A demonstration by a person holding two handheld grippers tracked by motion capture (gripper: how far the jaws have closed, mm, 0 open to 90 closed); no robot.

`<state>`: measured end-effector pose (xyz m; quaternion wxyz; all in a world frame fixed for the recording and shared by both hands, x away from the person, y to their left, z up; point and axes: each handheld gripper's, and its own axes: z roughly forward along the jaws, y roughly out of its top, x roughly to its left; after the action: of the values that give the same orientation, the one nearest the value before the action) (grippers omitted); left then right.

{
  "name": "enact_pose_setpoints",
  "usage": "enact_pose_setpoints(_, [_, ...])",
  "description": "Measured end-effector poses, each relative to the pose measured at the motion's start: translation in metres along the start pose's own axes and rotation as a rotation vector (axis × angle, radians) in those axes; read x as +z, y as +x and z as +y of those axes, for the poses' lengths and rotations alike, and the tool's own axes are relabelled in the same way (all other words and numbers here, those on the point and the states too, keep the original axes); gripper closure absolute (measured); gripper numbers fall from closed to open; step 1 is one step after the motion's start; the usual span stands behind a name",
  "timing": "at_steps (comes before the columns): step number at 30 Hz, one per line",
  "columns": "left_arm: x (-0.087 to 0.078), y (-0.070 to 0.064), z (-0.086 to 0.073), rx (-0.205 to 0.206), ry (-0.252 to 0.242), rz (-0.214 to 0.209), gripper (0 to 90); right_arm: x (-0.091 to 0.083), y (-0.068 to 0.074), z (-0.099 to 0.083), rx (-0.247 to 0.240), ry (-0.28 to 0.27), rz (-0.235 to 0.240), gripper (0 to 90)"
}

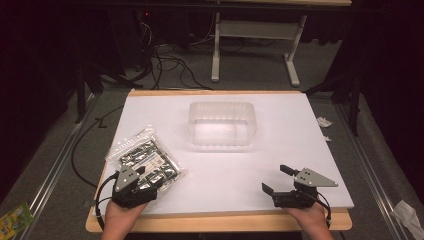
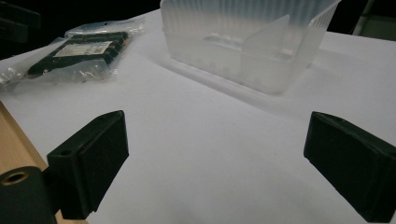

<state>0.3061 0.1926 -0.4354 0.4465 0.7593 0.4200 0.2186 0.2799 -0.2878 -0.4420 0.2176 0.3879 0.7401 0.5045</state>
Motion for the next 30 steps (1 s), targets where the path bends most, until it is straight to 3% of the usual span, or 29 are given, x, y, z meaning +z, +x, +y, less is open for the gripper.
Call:
enact_pose_setpoints(2, [0.001,0.001,-0.001,-0.003,0.004,0.004,25.9,-0.001,-0.001,0.0,0.003,-0.001,-0.002,7.1])
enact_pose_setpoints(5, [0.002,0.006,-0.004,-0.025,0.014,0.011,26.0,-0.003,-0.006,0.0,0.053,-0.023,0.002,7.6])
enact_pose_setpoints(10, [-0.002,0.013,-0.007,-0.05,0.012,0.021,26.1,-0.001,-0.007,0.003,0.041,-0.027,-0.01,8.4])
enact_pose_setpoints(22, [-0.007,0.016,-0.006,-0.044,0.002,0.027,26.2,-0.002,-0.006,0.003,0.034,-0.026,-0.02,7.8])
enact_pose_setpoints(28, [-0.009,0.022,-0.007,-0.063,0.001,0.047,25.0,-0.005,-0.008,0.005,0.036,-0.041,-0.024,5.6])
enact_pose_setpoints(30, [-0.01,0.024,-0.007,-0.066,-0.004,0.071,23.0,-0.007,-0.01,0.006,0.03,-0.056,-0.032,5.0])
